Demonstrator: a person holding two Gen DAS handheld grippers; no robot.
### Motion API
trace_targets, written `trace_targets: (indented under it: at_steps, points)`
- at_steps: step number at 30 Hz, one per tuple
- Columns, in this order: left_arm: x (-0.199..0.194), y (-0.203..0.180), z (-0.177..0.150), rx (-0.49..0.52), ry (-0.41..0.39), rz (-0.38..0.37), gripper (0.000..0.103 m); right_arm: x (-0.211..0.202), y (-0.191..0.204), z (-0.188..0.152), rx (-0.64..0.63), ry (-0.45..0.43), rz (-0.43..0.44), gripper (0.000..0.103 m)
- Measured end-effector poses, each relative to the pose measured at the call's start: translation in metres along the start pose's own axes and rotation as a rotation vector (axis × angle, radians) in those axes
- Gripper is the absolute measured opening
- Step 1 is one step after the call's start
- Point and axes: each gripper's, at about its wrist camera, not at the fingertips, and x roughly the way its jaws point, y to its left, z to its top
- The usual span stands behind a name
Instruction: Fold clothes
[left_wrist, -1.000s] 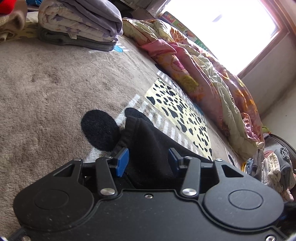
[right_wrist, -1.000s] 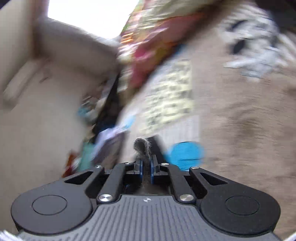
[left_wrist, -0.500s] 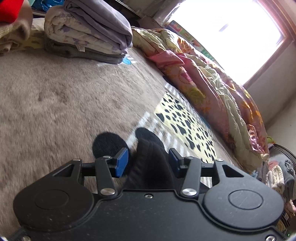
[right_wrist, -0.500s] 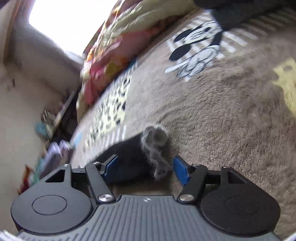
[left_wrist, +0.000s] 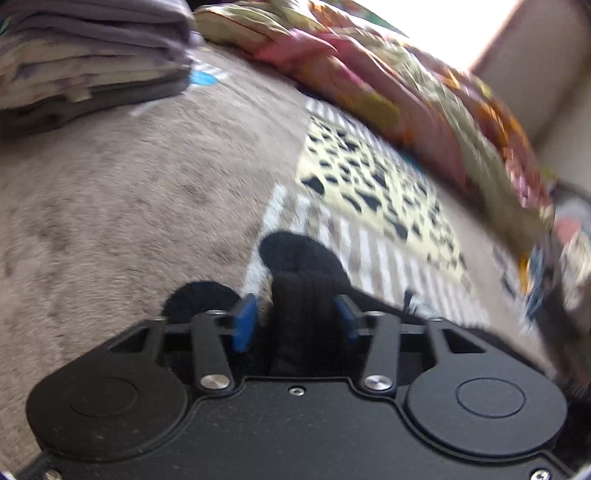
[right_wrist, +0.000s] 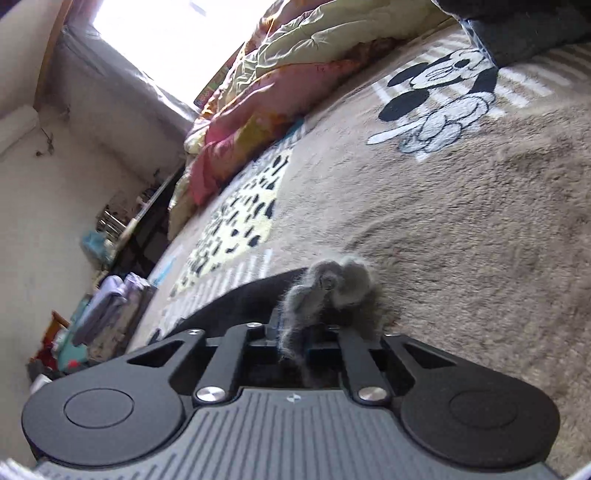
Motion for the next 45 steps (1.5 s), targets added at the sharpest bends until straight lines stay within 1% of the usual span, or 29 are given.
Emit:
trace_targets:
  at_steps: [2,5,6,7,8,9,11,12,13,14,16,18,20,22,23,24,27,29,32,33,35,36,37,39,40,41,43,44,45]
  points:
    - [-0.004,-0.002,-0.003,0.023,-0.024,-0.004,0.021,-0.010,0.000,0.005,0.091,-0.009,0.064,0.009]
    - [-0.016,0.015,-0.001,-0.070,-0.052,-0.068,0.020,-0.040,0.007,0.016,0.254,-0.043,0.209,0.008]
    - [-0.017,0.019,-0.001,-0.093,-0.055,-0.081,0.020,-0.050,0.010,0.019,0.276,-0.050,0.236,0.008]
    - [-0.014,0.019,-0.003,-0.093,-0.046,-0.071,0.021,-0.059,0.012,0.023,0.283,-0.049,0.246,0.008]
    - [-0.011,0.019,-0.005,-0.091,-0.035,-0.061,0.021,-0.062,0.012,0.027,0.242,-0.027,0.200,0.008]
    - [-0.006,0.016,-0.007,-0.082,-0.022,-0.050,0.024,-0.058,0.006,0.028,0.210,0.005,0.123,0.008]
    - [-0.002,0.007,-0.009,-0.049,-0.017,-0.021,0.031,-0.041,-0.022,0.023,0.231,0.093,-0.020,0.013]
    - [-0.004,0.004,-0.009,-0.037,-0.026,-0.013,0.041,-0.034,-0.032,0.020,0.236,0.127,-0.068,0.010]
    - [-0.008,0.003,-0.008,-0.037,-0.044,-0.007,0.051,-0.034,-0.030,0.018,0.210,0.121,-0.076,0.011]
    - [-0.012,0.004,-0.008,-0.039,-0.063,0.000,0.052,-0.035,-0.028,0.017,0.184,0.116,-0.084,0.015]
    - [-0.018,0.009,-0.007,-0.052,-0.095,0.024,0.052,-0.039,-0.014,0.015,0.079,0.090,-0.133,0.039]
    - [-0.022,0.013,-0.005,-0.059,-0.121,0.037,0.052,-0.044,0.006,0.014,-0.056,0.054,-0.203,0.048]
    - [-0.028,0.012,-0.004,-0.041,-0.138,0.017,0.052,-0.046,0.028,0.010,-0.200,0.016,-0.293,0.050]
    - [-0.032,0.005,-0.003,0.017,-0.135,-0.040,0.051,-0.043,0.052,0.003,-0.362,-0.015,-0.346,0.050]
    - [-0.031,-0.002,-0.004,0.060,-0.117,-0.081,0.051,-0.039,0.066,-0.002,-0.448,-0.025,-0.356,0.050]
    - [-0.030,-0.010,-0.008,0.110,-0.092,-0.122,0.051,-0.032,0.077,-0.006,-0.509,-0.019,-0.346,0.050]
    - [-0.019,-0.041,-0.024,0.269,0.004,-0.226,0.051,-0.001,0.107,-0.021,-0.624,0.053,-0.272,0.050]
    - [-0.005,-0.063,-0.039,0.363,0.081,-0.210,0.051,0.026,0.128,-0.039,-0.692,0.105,-0.222,0.049]
    - [-0.001,-0.087,-0.051,0.484,0.087,-0.086,0.051,0.062,0.159,-0.062,-0.759,0.174,-0.140,0.045]
    - [0.000,-0.092,-0.053,0.505,0.082,-0.055,0.051,0.073,0.169,-0.068,-0.777,0.196,-0.121,0.044]
    - [-0.005,-0.089,-0.049,0.437,0.033,-0.061,0.050,0.090,0.181,-0.076,-0.818,0.238,-0.141,0.044]
    - [-0.002,-0.089,-0.051,0.435,0.048,-0.073,0.050,0.099,0.187,-0.080,-0.838,0.259,-0.151,0.044]
    - [0.001,-0.090,-0.053,0.444,0.061,-0.072,0.050,0.107,0.194,-0.084,-0.858,0.280,-0.160,0.044]
    - [0.005,-0.097,-0.057,0.513,0.062,0.001,0.051,0.124,0.204,-0.092,-0.907,0.318,-0.179,0.044]
    - [0.001,-0.092,-0.052,0.479,0.042,0.019,0.046,0.129,0.204,-0.094,-0.954,0.322,-0.187,0.045]
    - [-0.004,-0.088,-0.046,0.445,0.022,0.036,0.044,0.128,0.205,-0.090,-0.962,0.320,-0.201,0.045]
    - [-0.013,-0.070,-0.034,0.364,-0.036,0.052,0.044,0.120,0.204,-0.072,-0.926,0.293,-0.265,0.046]
    - [-0.017,-0.059,-0.029,0.316,-0.057,0.040,0.044,0.113,0.199,-0.062,-0.899,0.269,-0.274,0.046]
    - [-0.020,-0.049,-0.026,0.264,-0.068,0.020,0.044,0.107,0.194,-0.053,-0.858,0.254,-0.259,0.045]
